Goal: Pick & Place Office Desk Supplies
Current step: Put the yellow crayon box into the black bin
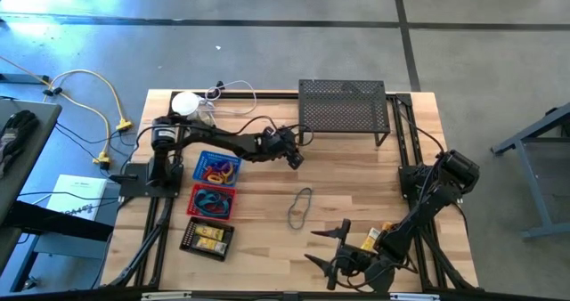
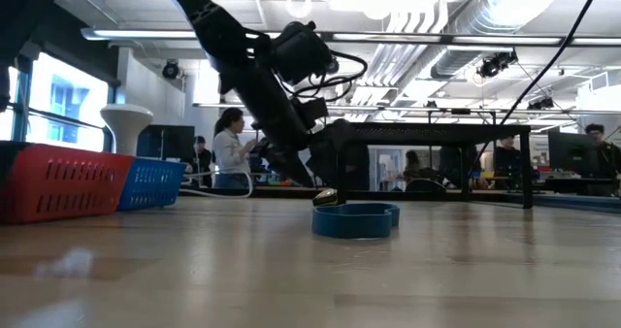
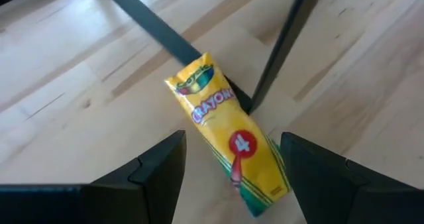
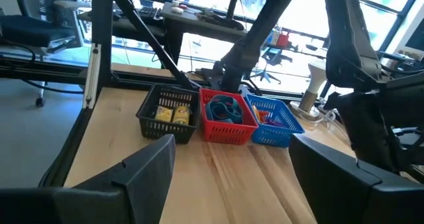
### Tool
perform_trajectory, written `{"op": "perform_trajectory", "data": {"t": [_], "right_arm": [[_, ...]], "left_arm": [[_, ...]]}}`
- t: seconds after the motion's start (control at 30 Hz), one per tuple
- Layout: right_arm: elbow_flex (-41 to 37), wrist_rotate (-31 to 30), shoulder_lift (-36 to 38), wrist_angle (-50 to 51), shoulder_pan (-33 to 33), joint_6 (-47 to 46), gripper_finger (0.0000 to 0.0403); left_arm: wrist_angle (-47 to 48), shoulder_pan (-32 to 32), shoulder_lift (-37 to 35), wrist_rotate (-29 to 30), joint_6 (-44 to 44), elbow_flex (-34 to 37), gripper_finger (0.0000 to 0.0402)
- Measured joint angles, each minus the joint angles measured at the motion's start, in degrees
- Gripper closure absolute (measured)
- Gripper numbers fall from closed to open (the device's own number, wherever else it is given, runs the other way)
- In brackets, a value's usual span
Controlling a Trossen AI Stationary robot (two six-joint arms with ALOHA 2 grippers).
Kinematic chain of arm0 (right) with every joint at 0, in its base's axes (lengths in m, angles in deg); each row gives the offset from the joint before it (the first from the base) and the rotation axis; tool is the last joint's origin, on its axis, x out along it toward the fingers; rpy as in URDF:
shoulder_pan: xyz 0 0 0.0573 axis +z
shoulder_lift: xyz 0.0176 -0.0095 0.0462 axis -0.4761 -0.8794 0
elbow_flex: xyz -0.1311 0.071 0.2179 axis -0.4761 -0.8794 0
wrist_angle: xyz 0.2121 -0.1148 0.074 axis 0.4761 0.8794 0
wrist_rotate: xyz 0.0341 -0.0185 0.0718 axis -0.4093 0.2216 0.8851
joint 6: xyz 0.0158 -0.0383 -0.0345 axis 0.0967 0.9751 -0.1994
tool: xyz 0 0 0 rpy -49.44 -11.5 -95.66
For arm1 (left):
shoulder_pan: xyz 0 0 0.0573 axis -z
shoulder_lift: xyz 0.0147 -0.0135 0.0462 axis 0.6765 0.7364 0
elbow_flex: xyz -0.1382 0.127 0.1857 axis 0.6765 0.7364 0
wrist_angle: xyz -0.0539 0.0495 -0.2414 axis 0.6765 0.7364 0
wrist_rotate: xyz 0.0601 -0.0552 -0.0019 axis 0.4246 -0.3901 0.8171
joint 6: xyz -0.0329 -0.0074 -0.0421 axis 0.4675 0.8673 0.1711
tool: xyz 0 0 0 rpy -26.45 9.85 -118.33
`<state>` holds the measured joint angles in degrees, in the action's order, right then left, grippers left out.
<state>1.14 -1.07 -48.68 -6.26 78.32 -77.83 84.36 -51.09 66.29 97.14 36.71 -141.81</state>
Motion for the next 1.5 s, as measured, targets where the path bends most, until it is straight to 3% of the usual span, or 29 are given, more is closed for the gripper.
{"op": "perform_trajectory", "data": {"t": [0.33, 0.83, 1.23, 1.5], "right_arm": [[0.0, 1.35, -0.02, 0.29, -0.01, -0.42, 0.0118], [-0.04, 1.69, -0.02, 0.26, 0.0, -0.43, 0.0118], [-0.04, 1.73, -0.02, 0.26, 0.0, -0.44, 0.0118], [-0.04, 3.2, -0.02, 0.24, 0.02, -0.47, 0.0118]], "left_arm": [[-3.03, 0.0, 3.42, -0.38, -0.02, -0.04, 0.0164], [0.52, 0.0, 3.71, -0.57, -1.33, -0.11, 0.0168], [2.17, 1.05, 3.6, 0.09, -2.13, -0.11, 0.0234], [6.11, 4.85, 2.72, 6.1, -7.5, 0.09, 0.0252]]}}
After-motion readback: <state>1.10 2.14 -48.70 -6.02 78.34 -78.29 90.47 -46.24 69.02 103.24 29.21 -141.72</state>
